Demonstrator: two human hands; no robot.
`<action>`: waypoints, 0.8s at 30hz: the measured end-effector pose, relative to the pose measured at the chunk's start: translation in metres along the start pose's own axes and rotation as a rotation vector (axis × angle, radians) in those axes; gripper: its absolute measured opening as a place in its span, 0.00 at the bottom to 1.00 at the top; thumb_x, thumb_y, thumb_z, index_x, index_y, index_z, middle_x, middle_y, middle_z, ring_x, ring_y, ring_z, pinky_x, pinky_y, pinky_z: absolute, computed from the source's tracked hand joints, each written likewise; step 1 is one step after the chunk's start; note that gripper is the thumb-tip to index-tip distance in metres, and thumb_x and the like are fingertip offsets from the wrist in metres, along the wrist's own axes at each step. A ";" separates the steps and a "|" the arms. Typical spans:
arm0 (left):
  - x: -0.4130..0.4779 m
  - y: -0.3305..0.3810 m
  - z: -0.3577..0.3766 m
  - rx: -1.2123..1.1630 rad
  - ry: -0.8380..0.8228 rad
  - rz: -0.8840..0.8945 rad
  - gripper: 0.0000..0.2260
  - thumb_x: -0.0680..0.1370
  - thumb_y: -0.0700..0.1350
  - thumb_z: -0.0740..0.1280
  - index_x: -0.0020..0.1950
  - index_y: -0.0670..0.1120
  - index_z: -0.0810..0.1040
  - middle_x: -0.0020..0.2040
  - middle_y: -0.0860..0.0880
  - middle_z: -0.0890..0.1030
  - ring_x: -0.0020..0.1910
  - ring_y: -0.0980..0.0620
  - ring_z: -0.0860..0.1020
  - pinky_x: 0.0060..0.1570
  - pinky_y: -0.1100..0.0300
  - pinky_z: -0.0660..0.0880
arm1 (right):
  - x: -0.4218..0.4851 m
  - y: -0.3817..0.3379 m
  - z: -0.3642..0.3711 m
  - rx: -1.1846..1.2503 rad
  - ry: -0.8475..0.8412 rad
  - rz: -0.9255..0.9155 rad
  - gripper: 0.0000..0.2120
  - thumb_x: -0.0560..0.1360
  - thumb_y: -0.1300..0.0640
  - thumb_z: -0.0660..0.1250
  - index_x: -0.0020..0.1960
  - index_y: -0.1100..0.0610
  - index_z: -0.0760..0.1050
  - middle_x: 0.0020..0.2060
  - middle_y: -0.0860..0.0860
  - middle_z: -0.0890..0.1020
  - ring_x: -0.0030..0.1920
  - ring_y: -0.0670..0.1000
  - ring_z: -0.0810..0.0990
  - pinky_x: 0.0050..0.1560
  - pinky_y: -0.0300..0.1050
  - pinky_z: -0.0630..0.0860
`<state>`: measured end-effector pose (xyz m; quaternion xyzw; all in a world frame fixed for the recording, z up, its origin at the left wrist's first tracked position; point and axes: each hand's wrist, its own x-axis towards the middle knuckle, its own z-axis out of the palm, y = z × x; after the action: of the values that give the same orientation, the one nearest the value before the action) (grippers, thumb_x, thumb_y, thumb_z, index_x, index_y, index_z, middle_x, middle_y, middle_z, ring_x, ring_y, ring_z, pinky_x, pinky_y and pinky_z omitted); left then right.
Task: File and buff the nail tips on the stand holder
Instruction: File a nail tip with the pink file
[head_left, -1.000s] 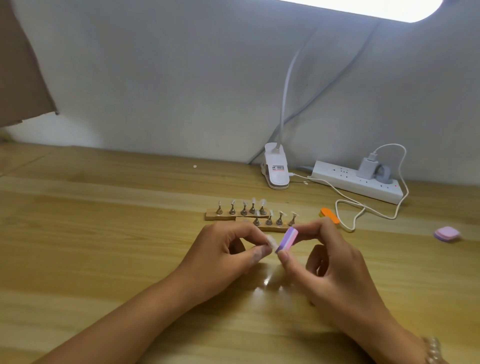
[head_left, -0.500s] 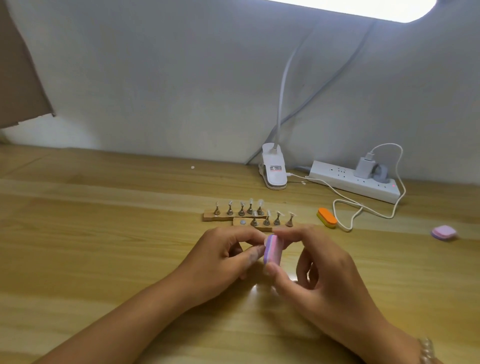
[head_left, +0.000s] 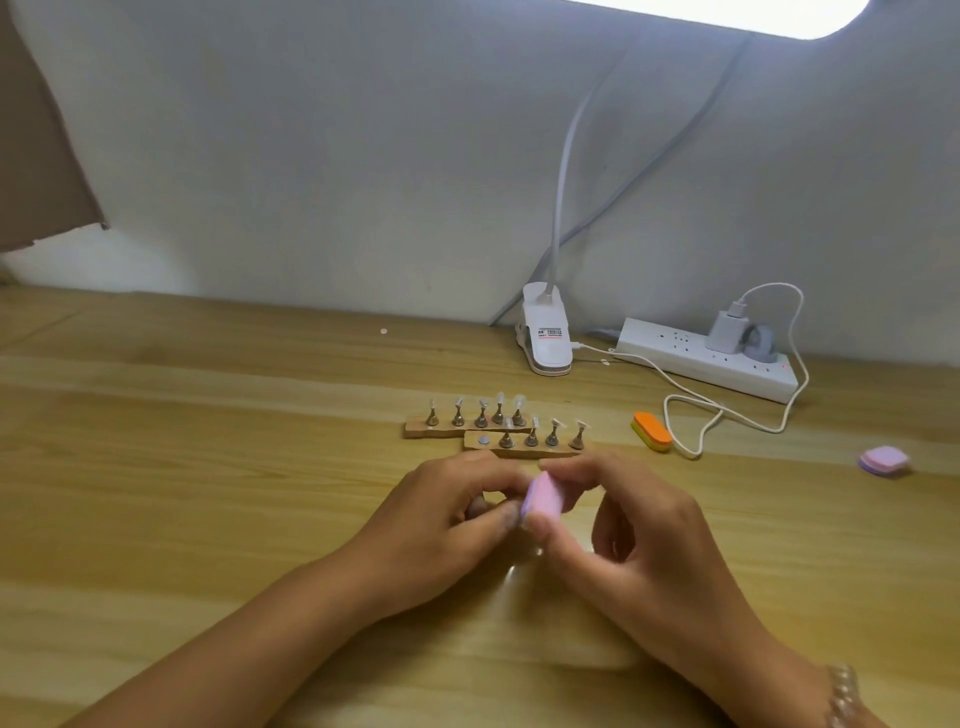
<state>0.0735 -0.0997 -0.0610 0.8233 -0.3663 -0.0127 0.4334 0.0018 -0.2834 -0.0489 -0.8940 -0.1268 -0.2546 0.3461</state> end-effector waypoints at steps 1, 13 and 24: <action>0.000 0.000 0.000 0.001 0.008 0.006 0.09 0.78 0.47 0.67 0.55 0.55 0.84 0.42 0.60 0.77 0.35 0.57 0.71 0.37 0.64 0.66 | 0.001 0.004 0.000 0.010 0.012 0.045 0.11 0.71 0.42 0.71 0.50 0.47 0.78 0.41 0.40 0.80 0.28 0.48 0.73 0.31 0.39 0.68; 0.002 0.000 0.001 -0.030 0.020 0.012 0.07 0.77 0.40 0.72 0.49 0.52 0.86 0.40 0.62 0.79 0.34 0.61 0.73 0.35 0.69 0.65 | 0.001 0.001 0.002 -0.030 -0.019 0.033 0.15 0.69 0.38 0.69 0.47 0.47 0.76 0.38 0.41 0.77 0.29 0.47 0.73 0.30 0.41 0.69; 0.005 -0.005 0.000 -0.184 0.033 -0.027 0.05 0.80 0.40 0.69 0.50 0.48 0.85 0.43 0.53 0.84 0.27 0.56 0.78 0.32 0.63 0.73 | 0.002 0.007 0.002 0.042 0.033 0.116 0.15 0.69 0.40 0.71 0.48 0.47 0.75 0.42 0.39 0.82 0.29 0.48 0.74 0.32 0.39 0.67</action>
<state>0.0794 -0.1012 -0.0632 0.7848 -0.3453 -0.0384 0.5132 0.0064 -0.2868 -0.0527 -0.8880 -0.0743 -0.2461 0.3813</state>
